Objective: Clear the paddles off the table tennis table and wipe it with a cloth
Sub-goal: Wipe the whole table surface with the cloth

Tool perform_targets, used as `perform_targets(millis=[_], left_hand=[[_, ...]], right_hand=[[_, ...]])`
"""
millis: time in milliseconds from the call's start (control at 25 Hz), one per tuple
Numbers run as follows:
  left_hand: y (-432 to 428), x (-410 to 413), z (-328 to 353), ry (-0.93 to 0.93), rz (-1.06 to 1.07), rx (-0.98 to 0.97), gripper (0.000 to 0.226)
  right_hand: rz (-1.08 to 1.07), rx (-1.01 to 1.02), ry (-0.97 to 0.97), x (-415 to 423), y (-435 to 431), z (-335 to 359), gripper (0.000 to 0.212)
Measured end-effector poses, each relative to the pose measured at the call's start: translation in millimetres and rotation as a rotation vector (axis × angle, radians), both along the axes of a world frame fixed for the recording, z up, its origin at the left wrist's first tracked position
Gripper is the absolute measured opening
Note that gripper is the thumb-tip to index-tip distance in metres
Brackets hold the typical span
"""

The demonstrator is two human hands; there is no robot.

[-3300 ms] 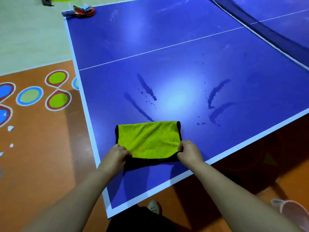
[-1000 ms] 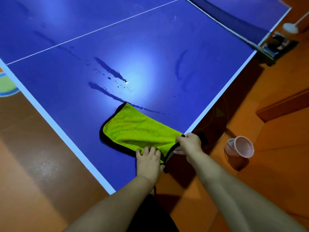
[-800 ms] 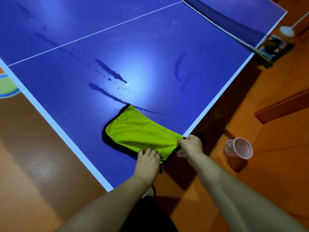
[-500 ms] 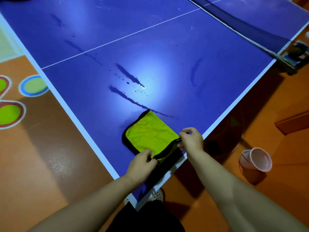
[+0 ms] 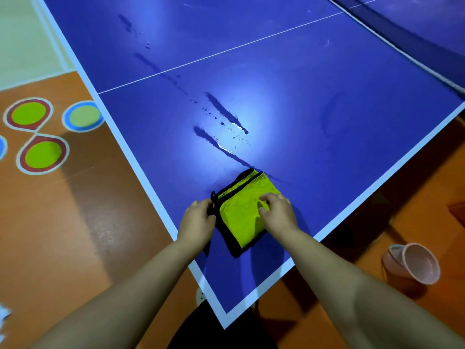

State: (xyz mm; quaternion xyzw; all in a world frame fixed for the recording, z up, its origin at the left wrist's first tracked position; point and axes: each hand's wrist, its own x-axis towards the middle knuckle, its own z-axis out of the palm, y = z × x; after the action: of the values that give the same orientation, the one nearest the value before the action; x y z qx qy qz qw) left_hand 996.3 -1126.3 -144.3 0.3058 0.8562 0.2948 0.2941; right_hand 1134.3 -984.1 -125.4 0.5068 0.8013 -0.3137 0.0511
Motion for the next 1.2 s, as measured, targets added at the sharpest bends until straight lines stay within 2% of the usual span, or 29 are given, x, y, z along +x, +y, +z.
perform_targets(millis=[80, 200, 280, 360, 440, 600, 760, 880, 960, 1080, 1120, 1200], left_hand=[[1, 3, -4, 0.17, -0.121, -0.01, 0.04], [-4, 14, -15, 0.473, -0.366, 0.072, 0.048], [-9, 22, -26, 0.619, -0.508, 0.082, 0.051], [-10, 22, -31, 0.704, -0.564, 0.031, 0.054], [-5, 21, -26, 0.658, -0.532, 0.022, 0.051], [20, 13, -7, 0.251, -0.192, 0.075, 0.026], [31, 6, -8, 0.216, -0.051, -0.01, 0.044], [32, 5, -7, 0.127, 0.058, 0.04, 0.026], [34, 5, -4, 0.01, 0.253, 0.077, 0.029], [39, 8, -2, -0.136, 0.449, 0.122, 0.05], [41, 8, -5, -0.118, 0.478, 0.119, 0.05], [42, 10, -7, -0.032, 0.395, 0.098, 0.028]], right_hand=[[0.092, 0.086, -0.063, -1, -3, -7, 0.034], [0.105, 0.156, -0.074, -3, -5, -10, 0.033], [0.094, 0.239, -0.04, -4, -5, -9, 0.031], [0.122, 0.315, 0.015, -7, -1, -10, 0.029], [0.222, 0.271, 0.033, -14, 3, -10, 0.03], [0.279, 0.196, 0.052, -32, 10, -10, 0.036], [0.443, 0.166, -0.1, -40, 18, -15, 0.054], [0.516, 0.233, -0.191, -44, 24, -17, 0.06], [0.484, 0.252, -0.187, -44, 26, -13, 0.05], [0.434, 0.257, -0.114, -36, 26, -7, 0.028], [0.426, 0.261, -0.081, -31, 25, -6, 0.023], [0.408, 0.255, -0.013, -23, 26, -6, 0.018]])
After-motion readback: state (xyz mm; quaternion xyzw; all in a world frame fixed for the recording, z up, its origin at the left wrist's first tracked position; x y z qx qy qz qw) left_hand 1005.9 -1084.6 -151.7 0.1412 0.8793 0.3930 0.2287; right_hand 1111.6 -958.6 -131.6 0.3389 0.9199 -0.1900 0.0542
